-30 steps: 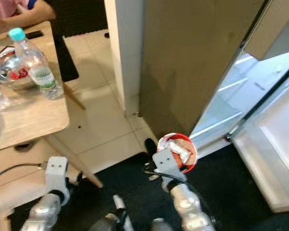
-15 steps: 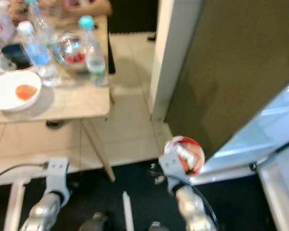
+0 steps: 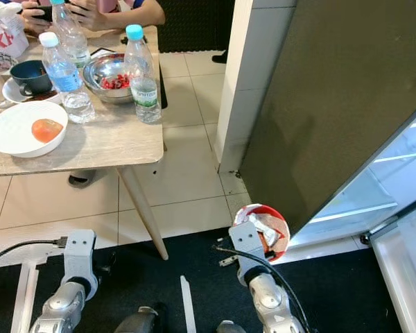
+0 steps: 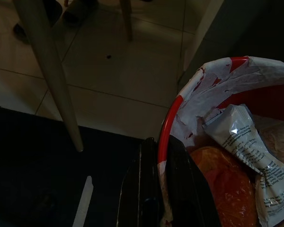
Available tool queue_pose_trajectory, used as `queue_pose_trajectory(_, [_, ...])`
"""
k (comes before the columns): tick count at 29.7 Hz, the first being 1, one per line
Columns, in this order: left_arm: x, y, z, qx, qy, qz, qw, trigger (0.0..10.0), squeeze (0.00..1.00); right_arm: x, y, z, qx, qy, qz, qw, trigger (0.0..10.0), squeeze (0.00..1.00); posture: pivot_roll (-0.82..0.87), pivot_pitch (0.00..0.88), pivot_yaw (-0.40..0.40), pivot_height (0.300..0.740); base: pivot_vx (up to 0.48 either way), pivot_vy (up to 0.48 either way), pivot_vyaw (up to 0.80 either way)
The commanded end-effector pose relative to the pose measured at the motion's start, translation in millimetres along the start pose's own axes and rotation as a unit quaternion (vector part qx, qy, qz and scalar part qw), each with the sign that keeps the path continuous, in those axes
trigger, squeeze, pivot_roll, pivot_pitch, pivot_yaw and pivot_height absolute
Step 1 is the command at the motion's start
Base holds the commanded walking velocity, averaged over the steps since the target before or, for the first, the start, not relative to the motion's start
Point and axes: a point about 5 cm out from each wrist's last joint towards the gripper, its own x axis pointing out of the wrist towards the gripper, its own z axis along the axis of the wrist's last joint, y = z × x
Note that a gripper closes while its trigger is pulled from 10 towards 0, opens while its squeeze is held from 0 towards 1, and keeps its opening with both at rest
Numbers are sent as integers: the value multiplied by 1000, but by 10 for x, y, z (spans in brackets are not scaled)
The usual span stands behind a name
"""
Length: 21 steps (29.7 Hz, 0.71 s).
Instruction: Restocking fridge
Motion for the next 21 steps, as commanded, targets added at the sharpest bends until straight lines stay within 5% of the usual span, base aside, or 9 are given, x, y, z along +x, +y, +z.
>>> queue_pose_trajectory(1, [-32, 54, -99, 14, 18, 2, 1000, 10000, 0, -26, 7, -26, 4, -5, 1, 1000, 10000, 0, -56, 207, -22, 727, 0, 0, 0])
queue_pose_trajectory(21, [-27, 56, -97, 19, 16, 4, 1000, 10000, 0, -23, 6, -21, 2, -9, 5, 1000, 10000, 0, -57, 203, -19, 727, 0, -450, 0])
